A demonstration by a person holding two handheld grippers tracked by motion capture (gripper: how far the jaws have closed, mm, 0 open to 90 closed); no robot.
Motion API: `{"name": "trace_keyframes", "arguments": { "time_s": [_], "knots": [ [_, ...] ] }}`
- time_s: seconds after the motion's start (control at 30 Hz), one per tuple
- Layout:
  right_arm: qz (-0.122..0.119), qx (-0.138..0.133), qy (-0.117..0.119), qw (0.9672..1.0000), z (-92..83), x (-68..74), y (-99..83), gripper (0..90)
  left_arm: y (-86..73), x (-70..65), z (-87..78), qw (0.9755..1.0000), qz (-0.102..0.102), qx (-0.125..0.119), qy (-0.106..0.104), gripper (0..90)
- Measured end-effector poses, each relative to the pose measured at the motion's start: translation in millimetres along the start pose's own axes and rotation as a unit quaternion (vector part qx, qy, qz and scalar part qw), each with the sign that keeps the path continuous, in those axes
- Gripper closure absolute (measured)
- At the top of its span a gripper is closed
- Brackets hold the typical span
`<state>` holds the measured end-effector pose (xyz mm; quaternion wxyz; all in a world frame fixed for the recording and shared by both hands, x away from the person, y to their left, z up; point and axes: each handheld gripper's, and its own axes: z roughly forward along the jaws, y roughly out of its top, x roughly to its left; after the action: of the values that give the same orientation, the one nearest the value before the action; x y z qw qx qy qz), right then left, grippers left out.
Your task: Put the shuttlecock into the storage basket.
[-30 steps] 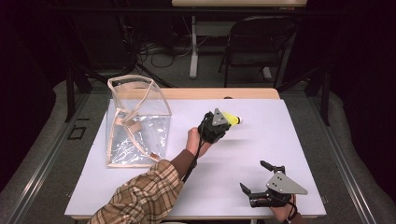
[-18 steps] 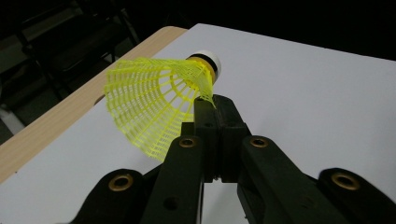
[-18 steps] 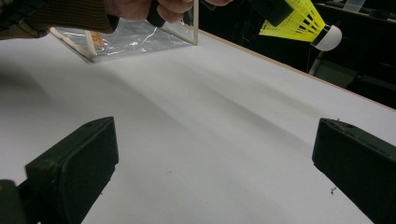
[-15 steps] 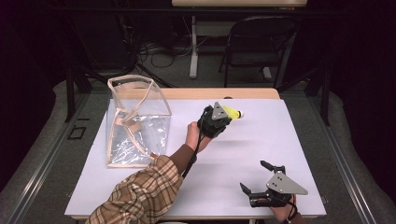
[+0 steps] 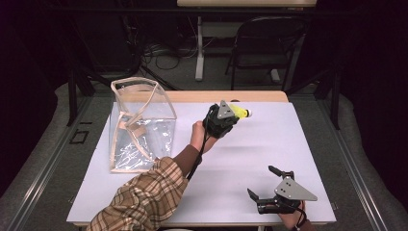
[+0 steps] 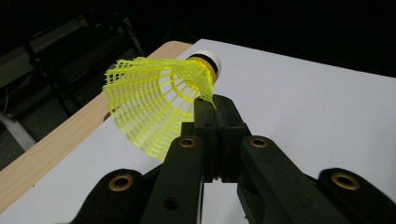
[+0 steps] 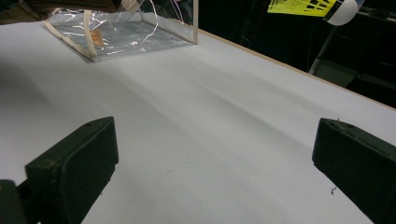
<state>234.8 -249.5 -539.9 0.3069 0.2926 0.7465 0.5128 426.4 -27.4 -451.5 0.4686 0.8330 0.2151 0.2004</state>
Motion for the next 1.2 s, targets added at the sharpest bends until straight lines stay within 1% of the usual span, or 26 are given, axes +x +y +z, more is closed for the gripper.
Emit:
{"name": "trace_keyframes", "arguments": {
  "time_s": [0.37,0.67,0.87,1.2],
  "knots": [
    [0.0,0.001,0.0,1.0,-0.1,0.0,-0.1,0.0,6.6,1.9,-3.6,1.0,0.003,-0.002,-0.001,89.8],
    [-0.001,0.0,-0.001,1.0,-0.3,0.3,0.2,0.0,15.6,4.7,-10.7,0.9999,0.007,-0.009,0.003,89.8],
    [0.002,0.001,-0.001,1.0,-0.4,0.2,0.0,0.0,17.7,6.5,-11.9,0.9999,0.009,-0.008,0.005,89.8],
    [-0.002,-0.001,-0.002,1.0,-0.5,-0.2,0.1,0.0,28.5,8.4,-16.4,0.9997,0.016,-0.014,0.009,89.8]
  ]
}}
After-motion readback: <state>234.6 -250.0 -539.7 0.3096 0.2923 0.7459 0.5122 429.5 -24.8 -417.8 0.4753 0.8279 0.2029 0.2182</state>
